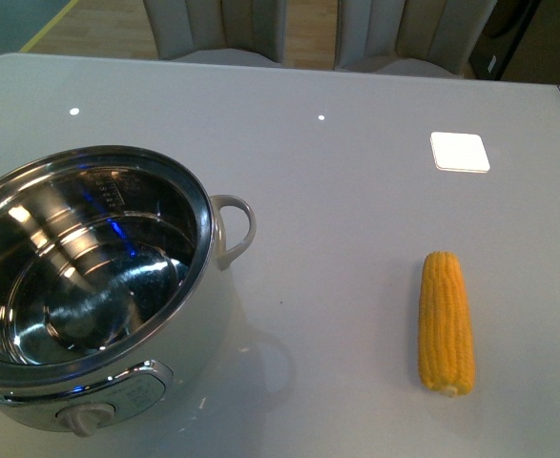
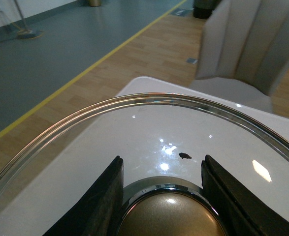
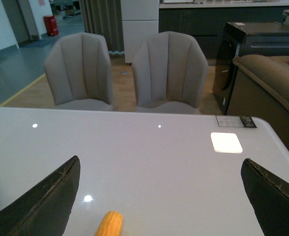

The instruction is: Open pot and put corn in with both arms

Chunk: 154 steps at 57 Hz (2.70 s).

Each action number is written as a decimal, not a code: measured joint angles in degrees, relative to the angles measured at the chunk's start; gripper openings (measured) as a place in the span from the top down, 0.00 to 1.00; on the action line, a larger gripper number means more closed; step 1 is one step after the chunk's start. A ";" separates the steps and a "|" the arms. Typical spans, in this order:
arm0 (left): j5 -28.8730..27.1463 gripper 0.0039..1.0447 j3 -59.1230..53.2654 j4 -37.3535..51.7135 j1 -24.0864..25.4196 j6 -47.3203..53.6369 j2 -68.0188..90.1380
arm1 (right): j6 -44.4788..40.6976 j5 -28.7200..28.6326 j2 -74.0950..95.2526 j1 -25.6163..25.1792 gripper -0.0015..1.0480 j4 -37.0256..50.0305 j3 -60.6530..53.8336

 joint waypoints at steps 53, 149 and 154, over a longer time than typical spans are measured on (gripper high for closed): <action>7.87 0.60 12.37 22.23 22.82 0.07 39.71 | 0.00 0.00 0.00 0.00 0.08 0.00 0.00; 11.21 0.06 21.49 32.94 19.82 1.49 61.37 | 0.00 0.00 0.00 0.00 0.08 0.00 0.00; 11.61 0.06 19.61 32.92 19.71 1.14 57.33 | 0.02 0.00 0.00 0.00 0.08 0.00 0.00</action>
